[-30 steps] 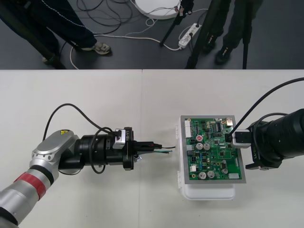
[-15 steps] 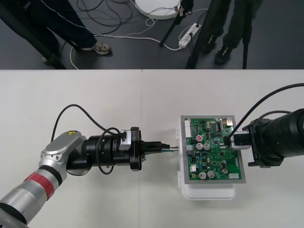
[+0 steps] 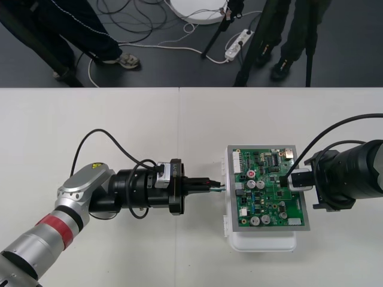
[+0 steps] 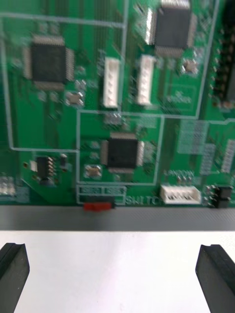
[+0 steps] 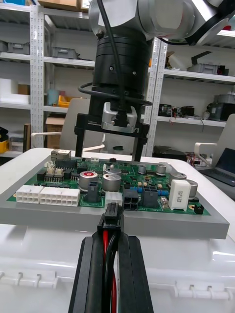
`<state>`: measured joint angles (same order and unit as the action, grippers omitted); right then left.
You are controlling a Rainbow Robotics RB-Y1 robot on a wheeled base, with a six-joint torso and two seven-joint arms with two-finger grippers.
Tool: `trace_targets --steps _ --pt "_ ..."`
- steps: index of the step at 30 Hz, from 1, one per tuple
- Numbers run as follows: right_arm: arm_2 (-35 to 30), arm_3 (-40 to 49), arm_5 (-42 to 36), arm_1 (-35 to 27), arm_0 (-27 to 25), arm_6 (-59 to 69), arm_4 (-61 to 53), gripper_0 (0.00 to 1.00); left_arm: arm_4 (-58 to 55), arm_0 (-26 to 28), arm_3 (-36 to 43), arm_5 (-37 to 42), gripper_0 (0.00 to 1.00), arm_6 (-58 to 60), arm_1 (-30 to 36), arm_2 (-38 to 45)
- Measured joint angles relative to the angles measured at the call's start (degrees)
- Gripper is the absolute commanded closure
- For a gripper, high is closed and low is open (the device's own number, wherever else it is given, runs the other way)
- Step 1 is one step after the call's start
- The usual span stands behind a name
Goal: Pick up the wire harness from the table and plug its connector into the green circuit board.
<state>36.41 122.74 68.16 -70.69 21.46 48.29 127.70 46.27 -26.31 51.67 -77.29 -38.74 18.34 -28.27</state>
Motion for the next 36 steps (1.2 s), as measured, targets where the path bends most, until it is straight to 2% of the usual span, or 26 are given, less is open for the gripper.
trace_targets --steps 36 --pt "0.22 0.88 0.96 1.85 0.00 3.18 0.47 0.00 0.09 -0.79 -0.02 2.30 1.00 0.00 -0.89 -3.17"
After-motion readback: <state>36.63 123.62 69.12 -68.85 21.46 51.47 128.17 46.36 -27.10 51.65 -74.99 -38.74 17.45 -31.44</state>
